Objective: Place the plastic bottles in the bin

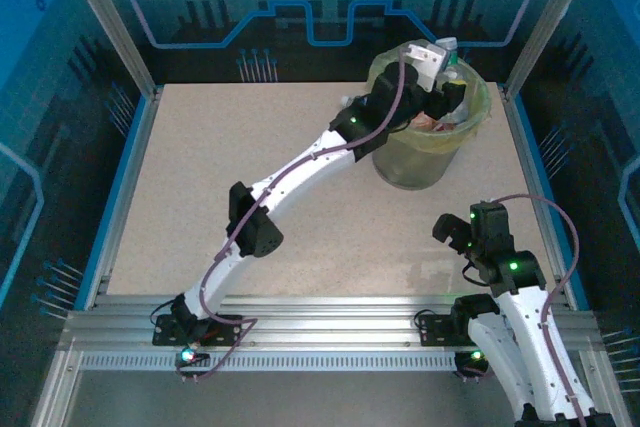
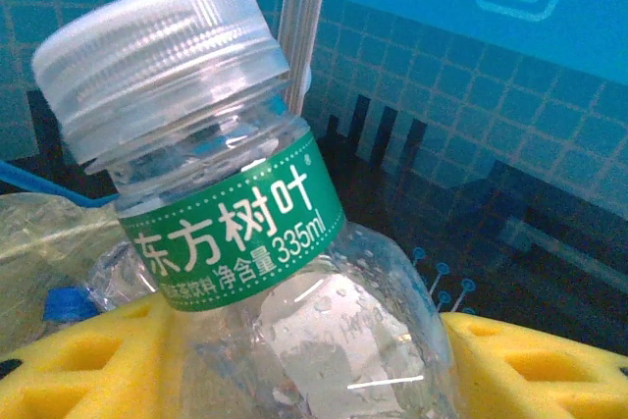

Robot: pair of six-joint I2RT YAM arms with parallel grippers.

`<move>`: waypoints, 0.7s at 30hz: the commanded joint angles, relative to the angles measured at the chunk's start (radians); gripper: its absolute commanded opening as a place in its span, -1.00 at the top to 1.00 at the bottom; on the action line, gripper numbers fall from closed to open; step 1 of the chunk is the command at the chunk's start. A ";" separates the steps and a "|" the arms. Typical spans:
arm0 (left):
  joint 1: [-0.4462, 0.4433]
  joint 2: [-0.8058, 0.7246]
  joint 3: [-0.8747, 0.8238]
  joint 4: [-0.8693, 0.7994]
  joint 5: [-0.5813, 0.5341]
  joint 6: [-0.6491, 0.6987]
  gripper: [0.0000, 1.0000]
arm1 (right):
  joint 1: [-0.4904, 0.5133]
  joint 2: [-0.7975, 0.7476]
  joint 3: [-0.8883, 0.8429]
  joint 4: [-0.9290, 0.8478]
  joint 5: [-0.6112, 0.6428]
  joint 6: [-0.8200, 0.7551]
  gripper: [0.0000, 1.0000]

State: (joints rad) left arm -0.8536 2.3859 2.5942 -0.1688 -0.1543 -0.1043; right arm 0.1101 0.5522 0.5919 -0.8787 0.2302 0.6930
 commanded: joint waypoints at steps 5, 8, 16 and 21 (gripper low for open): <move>0.010 0.076 0.079 0.133 -0.053 0.088 0.16 | -0.014 0.003 -0.015 -0.009 -0.023 0.023 -0.99; 0.025 0.088 0.091 0.108 -0.043 0.056 0.11 | -0.015 0.002 -0.018 -0.014 -0.033 0.029 -0.99; 0.033 0.091 0.089 0.064 -0.011 0.033 -0.75 | -0.013 0.000 -0.018 -0.009 -0.047 0.046 -0.99; 0.040 0.087 0.096 0.083 -0.013 0.026 -0.98 | -0.013 0.005 0.000 -0.012 -0.052 0.036 -0.99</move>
State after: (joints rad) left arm -0.8181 2.4737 2.6324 -0.1181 -0.1780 -0.0738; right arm 0.1101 0.5556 0.5831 -0.8814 0.1967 0.7223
